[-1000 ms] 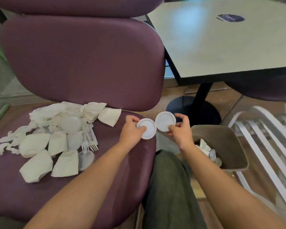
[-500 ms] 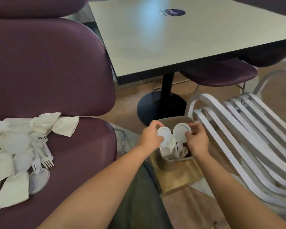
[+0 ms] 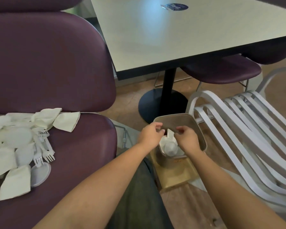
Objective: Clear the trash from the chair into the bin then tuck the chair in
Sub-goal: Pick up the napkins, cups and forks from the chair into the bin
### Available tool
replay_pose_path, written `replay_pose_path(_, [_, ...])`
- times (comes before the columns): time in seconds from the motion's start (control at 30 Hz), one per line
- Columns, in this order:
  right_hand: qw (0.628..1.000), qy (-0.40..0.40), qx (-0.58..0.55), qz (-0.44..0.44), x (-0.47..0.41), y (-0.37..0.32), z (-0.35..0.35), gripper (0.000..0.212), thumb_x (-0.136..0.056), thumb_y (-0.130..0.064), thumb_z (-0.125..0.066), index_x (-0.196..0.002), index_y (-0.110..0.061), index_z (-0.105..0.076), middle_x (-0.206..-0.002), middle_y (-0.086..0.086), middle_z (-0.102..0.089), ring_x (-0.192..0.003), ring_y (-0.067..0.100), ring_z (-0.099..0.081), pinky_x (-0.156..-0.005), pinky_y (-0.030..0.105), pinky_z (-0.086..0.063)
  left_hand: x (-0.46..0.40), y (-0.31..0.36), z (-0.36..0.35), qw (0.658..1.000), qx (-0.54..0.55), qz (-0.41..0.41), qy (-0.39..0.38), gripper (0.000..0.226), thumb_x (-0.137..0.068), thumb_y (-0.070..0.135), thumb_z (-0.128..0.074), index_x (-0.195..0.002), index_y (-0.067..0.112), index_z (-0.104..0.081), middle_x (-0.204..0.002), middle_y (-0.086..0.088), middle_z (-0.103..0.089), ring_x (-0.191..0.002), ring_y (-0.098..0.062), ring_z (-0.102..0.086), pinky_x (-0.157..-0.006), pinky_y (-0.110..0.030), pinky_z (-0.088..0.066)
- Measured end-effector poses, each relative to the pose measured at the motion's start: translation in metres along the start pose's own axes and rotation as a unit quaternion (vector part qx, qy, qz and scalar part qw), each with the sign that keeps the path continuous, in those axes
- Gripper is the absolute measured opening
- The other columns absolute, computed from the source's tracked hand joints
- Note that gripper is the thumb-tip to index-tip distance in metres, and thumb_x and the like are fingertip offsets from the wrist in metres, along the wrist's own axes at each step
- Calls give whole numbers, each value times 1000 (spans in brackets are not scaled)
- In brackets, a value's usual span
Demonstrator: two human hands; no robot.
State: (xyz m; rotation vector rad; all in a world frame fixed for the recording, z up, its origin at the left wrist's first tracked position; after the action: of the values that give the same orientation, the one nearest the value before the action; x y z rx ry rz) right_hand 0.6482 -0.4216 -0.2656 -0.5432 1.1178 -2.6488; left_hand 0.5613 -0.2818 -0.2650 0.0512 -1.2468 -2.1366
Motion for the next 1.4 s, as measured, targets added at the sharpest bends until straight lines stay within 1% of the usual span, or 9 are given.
replay_pose_path(0.1, [999, -27, -18, 32, 9, -33, -19, 24, -91, -19, -61, -115, -17, -65, -117, 3, -65, -105, 21, -60, -90, 31, -46, 11, -1, 43, 999, -18, -20, 40, 24, -96, 33, -55, -119, 30, -61, -103, 17, -60, -102, -7, -58, -80, -24, -44])
replay_pose_path(0.23, [994, -61, -16, 93, 32, -86, -53, 26, -92, -16, -59, -117, -17, -66, -118, 2, -66, -110, 19, -60, -94, 28, -44, 33, -20, 108, 994, -40, -6, 101, 18, -96, 38, -52, -111, 36, -62, -101, 20, -60, -91, -4, -56, -74, -27, -43])
replay_pose_path(0.57, [973, -163, -32, 161, 115, -183, -154, 19, -88, -12, -59, -105, -18, -68, -95, -5, -64, -87, 14, -60, -77, 24, -44, 114, -122, 232, 968, -31, 91, 231, 13, -91, 31, -57, -98, 38, -65, -92, 17, -63, -95, -10, -62, -84, -31, -49])
replay_pose_path(0.7, [965, -193, -17, 179, 145, -200, -195, 18, -88, -11, -58, -99, -22, -67, -89, -7, -65, -75, 10, -57, -68, 22, -41, 149, -166, 264, 957, -44, 130, 254, 16, -93, 27, -56, -103, 33, -65, -93, 15, -62, -89, -9, -60, -77, -27, -45])
replay_pose_path(0.83, [955, -233, 13, 181, 172, -207, -233, 19, -87, -14, -57, -101, -22, -68, -86, -10, -61, -80, 11, -57, -69, 22, -39, 184, -214, 296, 941, -53, 169, 287, 18, -86, 22, -60, -94, 37, -64, -97, 8, -64, -99, -18, -62, -84, -32, -48])
replay_pose_path(1.03, [943, -275, 88, 163, 201, -198, -283, 9, -84, -25, -58, -83, -34, -61, -93, -11, -68, -88, 17, -68, -79, 31, -55, 220, -253, 319, 876, -253, 247, 329, 46, -88, 42, -62, -128, 24, -48, -125, -4, -53, -119, -26, -45, -96, -40, -35])
replay_pose_path(1.1, [934, -267, 144, 189, 208, -199, -297, 7, -84, -33, -58, -88, -35, -63, -102, -8, -71, -96, 21, -66, -87, 34, -52, 223, -260, 317, 869, -283, 259, 313, 56, -87, 52, -60, -131, 23, -43, -129, -4, -50, -122, -25, -42, -97, -37, -31])
replay_pose_path(1.2, [923, -216, 215, 236, 213, -206, -309, 28, -89, -49, -53, -103, -28, -67, -113, -2, -68, -111, 24, -58, -95, 37, -43, 222, -265, 312, 869, -308, 256, 292, 66, -85, 59, -57, -136, 24, -36, -133, 0, -48, -124, -23, -40, -97, -35, -29])
replay_pose_path(1.4, [902, -155, 304, 266, 217, -212, -328, 44, -88, -52, -52, -117, -20, -59, -122, 4, -61, -115, 26, -53, -91, 38, -40, 223, -265, 314, 859, -329, 247, 305, 77, -78, 66, -60, -139, 27, -32, -130, 1, -51, -120, -23, -40, -94, -35, -30])
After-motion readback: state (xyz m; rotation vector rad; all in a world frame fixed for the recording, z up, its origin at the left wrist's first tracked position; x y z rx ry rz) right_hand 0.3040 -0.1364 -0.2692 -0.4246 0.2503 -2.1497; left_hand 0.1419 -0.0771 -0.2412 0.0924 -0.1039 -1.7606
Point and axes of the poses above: each hand's wrist, its own x-axis away from the middle knuckle, its own z-axis out of the back of the hand, y = z × x, the point moved 7 cm from there along -x, towards the middle knuckle
